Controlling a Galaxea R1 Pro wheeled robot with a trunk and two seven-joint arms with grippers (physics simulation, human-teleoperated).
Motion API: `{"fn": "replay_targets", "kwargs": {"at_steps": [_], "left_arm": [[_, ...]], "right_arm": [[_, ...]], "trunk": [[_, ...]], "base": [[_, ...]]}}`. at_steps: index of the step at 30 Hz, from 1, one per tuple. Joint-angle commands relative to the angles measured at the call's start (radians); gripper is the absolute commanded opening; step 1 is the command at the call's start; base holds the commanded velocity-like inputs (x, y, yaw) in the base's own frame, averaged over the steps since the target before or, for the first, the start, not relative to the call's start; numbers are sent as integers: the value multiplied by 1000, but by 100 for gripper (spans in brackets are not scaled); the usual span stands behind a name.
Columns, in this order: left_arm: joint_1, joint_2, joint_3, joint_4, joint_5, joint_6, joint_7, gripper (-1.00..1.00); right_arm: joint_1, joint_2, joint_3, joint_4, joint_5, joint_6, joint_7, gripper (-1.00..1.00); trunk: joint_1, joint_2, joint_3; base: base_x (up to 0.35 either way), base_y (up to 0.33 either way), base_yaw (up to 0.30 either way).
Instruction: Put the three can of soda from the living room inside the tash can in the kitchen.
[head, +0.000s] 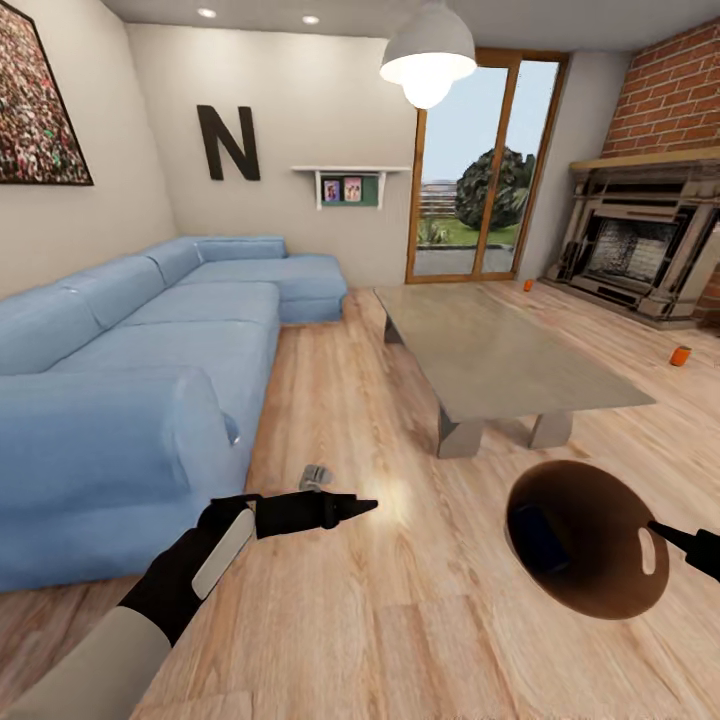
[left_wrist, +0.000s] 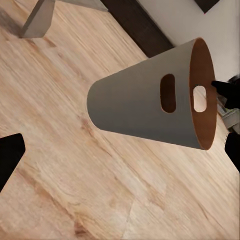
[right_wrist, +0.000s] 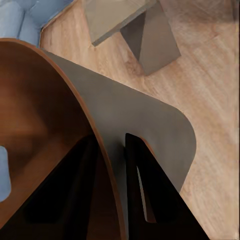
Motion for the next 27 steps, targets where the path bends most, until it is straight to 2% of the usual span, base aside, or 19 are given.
{"fn": "replay_targets", "kwargs": {"at_steps": [1, 14, 16, 18, 19, 27], "left_arm": [[0, 0, 0, 0, 0, 0, 0, 100], [-1, -2, -1, 0, -2, 0, 0, 100], [-1, -3, -1, 0, -13, 0, 1, 100], [0, -4, 1, 0, -50, 0, 1, 100], [0, -5, 2, 0, -57, 0, 1, 100], [1, -5, 6, 0, -71, 0, 2, 100]], "right_arm": [[0, 1, 0, -1, -24, 15, 2, -100], [1, 1, 0, -1, -24, 15, 3, -100], [2, 0, 0, -1, -24, 15, 4, -100], [2, 0, 0, -1, -24, 15, 5, -100], [3, 0, 0, -1, -24, 15, 5, -100], [3, 0, 0, 0, -24, 15, 5, -100]], "trunk": [[0, 0, 1], [0, 0, 16], [0, 0, 18], [0, 0, 20], [0, 0, 22], [0, 0, 29]], "base": [[0, -300, -241], [2, -255, -236], [70, -145, -222], [95, -121, -220], [101, -110, -219], [55, -54, -159]]}}
